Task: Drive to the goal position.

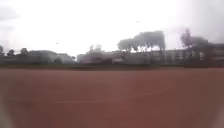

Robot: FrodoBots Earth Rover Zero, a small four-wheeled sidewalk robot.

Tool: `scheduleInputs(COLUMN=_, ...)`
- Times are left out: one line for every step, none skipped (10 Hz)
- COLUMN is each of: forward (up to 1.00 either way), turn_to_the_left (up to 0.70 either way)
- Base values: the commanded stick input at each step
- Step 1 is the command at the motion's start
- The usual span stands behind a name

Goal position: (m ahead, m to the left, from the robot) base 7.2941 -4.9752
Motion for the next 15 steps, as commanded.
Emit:
scheduleInputs(forward=0.50, turn_to_the_left=0.00)
scheduleInputs(forward=0.50, turn_to_the_left=0.00)
scheduleInputs(forward=0.50, turn_to_the_left=0.00)
scheduleInputs(forward=0.50, turn_to_the_left=0.00)
scheduleInputs(forward=0.50, turn_to_the_left=0.00)
scheduleInputs(forward=0.50, turn_to_the_left=0.00)
scheduleInputs(forward=0.50, turn_to_the_left=0.00)
scheduleInputs(forward=0.50, turn_to_the_left=0.00)
scheduleInputs(forward=0.50, turn_to_the_left=0.00)
scheduleInputs(forward=0.50, turn_to_the_left=0.00)
scheduleInputs(forward=0.50, turn_to_the_left=0.00)
scheduleInputs(forward=0.50, turn_to_the_left=0.00)
scheduleInputs(forward=0.50, turn_to_the_left=0.00)
scheduleInputs(forward=0.50, turn_to_the_left=0.00)
scheduleInputs(forward=0.50, turn_to_the_left=0.00)
